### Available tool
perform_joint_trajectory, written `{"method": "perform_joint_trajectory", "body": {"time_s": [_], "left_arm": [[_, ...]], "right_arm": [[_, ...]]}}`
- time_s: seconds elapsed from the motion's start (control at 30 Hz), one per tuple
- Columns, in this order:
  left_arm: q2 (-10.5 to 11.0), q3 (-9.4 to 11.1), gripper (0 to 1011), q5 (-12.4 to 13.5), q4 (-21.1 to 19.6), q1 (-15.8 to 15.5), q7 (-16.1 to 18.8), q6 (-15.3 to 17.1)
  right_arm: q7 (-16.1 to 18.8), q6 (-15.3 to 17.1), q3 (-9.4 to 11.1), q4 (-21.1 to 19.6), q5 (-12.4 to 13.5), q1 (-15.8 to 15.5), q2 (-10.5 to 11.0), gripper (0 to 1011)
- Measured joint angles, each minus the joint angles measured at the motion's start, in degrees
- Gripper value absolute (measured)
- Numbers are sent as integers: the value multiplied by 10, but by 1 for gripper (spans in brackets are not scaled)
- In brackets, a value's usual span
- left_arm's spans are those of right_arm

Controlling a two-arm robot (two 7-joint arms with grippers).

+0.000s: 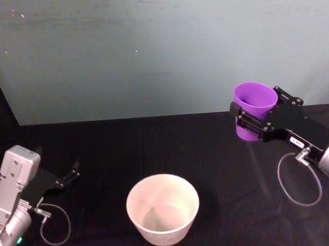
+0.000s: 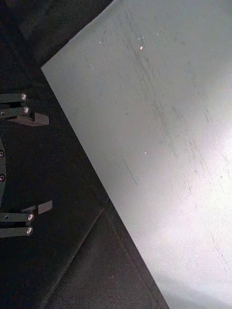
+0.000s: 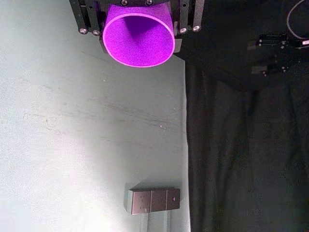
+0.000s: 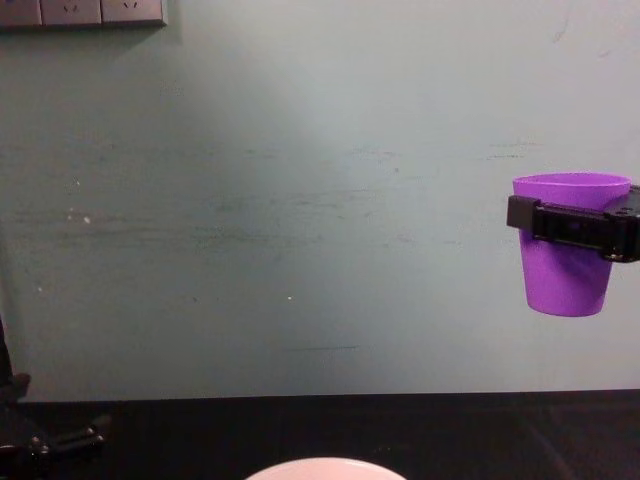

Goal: Pick up the cup and pour the mung beans from the cup into the bowl.

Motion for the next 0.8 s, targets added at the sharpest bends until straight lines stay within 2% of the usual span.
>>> {"method": "perform_joint_trajectory", "body": {"time_s": [0.8], "left_arm": [[0, 0, 1004, 0, 0, 0, 0, 0]], "right_arm": [[0, 0, 0, 0, 0, 0, 0, 739]]}}
